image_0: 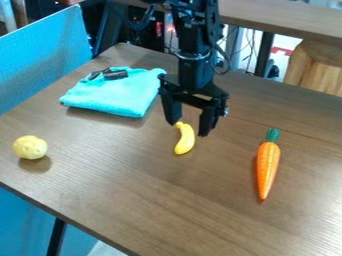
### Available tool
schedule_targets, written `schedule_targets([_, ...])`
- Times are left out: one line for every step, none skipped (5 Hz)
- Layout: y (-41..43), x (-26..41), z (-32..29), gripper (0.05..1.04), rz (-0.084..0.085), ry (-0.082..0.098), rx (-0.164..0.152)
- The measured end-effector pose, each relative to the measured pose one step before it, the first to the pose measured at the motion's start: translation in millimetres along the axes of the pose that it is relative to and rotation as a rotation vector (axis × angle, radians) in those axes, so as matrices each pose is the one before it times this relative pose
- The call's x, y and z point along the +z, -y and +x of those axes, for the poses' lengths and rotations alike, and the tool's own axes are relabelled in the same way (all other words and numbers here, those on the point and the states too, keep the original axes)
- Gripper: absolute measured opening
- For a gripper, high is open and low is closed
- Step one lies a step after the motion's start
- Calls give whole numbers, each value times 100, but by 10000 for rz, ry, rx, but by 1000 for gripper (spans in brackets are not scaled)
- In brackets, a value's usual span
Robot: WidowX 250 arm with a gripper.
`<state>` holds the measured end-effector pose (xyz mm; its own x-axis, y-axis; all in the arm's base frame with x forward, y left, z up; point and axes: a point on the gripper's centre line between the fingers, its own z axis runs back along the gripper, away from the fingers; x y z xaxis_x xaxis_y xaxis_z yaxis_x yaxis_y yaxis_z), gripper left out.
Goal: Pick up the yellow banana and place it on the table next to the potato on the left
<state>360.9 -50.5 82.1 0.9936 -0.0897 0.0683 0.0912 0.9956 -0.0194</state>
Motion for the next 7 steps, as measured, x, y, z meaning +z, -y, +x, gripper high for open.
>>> schedule_targets([-328,135,1440,1001,511,234,817])
schedule_targets([693,-1167,464,1001,-151,-227,418])
schedule_targets([358,-1355,283,1001,-303,-309,170])
schedule_targets([-541,-589,418,1001,21,-71,431])
schedule_targets([-296,-311,-88,1001,205,-141,245])
schedule_targets([-389,-412,-177,1001,262,-168,180])
schedule_targets([-101,-781,-33,1001,90,-214,183])
